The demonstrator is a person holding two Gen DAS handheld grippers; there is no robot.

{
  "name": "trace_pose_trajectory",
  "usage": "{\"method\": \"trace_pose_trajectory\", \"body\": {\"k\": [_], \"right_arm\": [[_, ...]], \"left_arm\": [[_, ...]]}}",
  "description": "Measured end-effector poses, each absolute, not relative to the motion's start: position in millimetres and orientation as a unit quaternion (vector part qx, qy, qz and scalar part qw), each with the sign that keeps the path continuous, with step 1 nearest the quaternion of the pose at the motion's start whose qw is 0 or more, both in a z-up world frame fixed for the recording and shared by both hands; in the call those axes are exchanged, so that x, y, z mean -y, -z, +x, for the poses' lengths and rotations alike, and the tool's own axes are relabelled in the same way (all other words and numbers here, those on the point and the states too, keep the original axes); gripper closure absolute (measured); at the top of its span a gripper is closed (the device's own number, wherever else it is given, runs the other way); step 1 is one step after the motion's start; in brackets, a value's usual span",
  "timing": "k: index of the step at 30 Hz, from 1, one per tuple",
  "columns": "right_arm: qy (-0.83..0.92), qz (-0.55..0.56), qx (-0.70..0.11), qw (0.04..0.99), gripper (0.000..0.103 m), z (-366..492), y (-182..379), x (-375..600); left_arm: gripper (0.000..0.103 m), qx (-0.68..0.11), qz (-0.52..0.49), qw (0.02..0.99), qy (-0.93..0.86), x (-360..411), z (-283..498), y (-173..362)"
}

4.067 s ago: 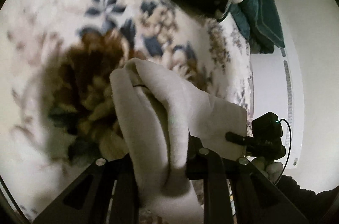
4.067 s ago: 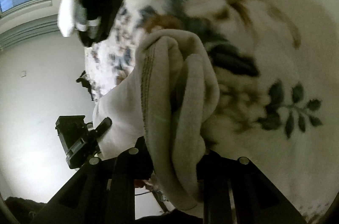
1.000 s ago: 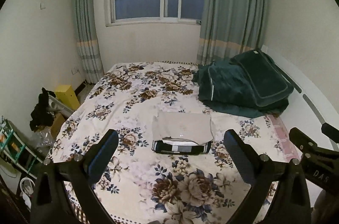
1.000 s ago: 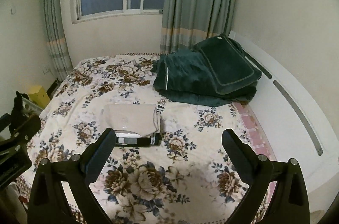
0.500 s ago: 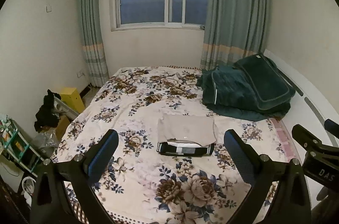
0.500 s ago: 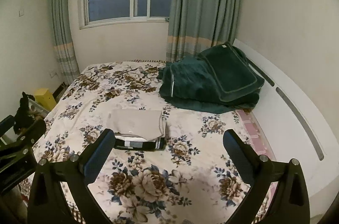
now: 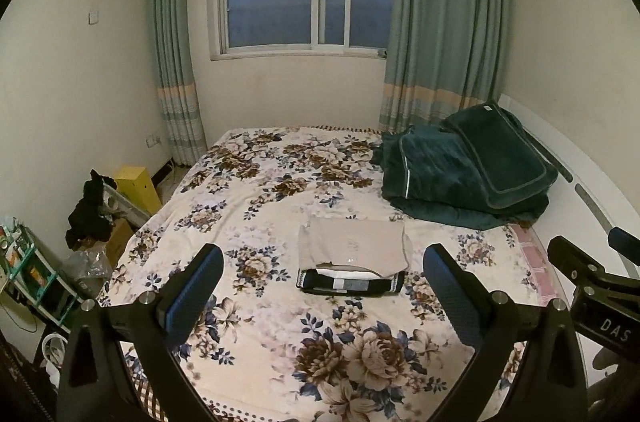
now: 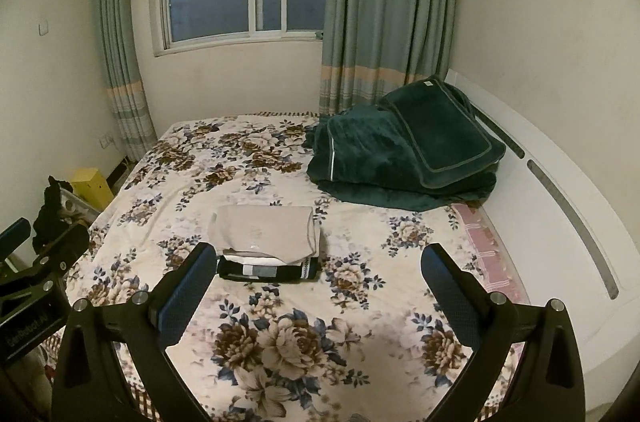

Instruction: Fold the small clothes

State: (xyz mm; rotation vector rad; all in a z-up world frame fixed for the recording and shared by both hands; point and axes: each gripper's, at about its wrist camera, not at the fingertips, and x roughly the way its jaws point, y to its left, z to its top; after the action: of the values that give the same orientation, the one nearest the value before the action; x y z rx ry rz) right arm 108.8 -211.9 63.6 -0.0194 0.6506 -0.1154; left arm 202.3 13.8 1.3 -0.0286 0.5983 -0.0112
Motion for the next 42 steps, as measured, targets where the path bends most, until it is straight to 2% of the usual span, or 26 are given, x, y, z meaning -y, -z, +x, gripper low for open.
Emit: {"method": "trace_pose_trajectory", "body": {"k": [42], "right_arm": [[0.045,-0.005,-0.324,0.945,0.0,97.1,-63.2,199.7]], "left_arm": [[0.001,-0.282,-0.013,0.959,0.0,-13.8,192.8,-10.4]]}}
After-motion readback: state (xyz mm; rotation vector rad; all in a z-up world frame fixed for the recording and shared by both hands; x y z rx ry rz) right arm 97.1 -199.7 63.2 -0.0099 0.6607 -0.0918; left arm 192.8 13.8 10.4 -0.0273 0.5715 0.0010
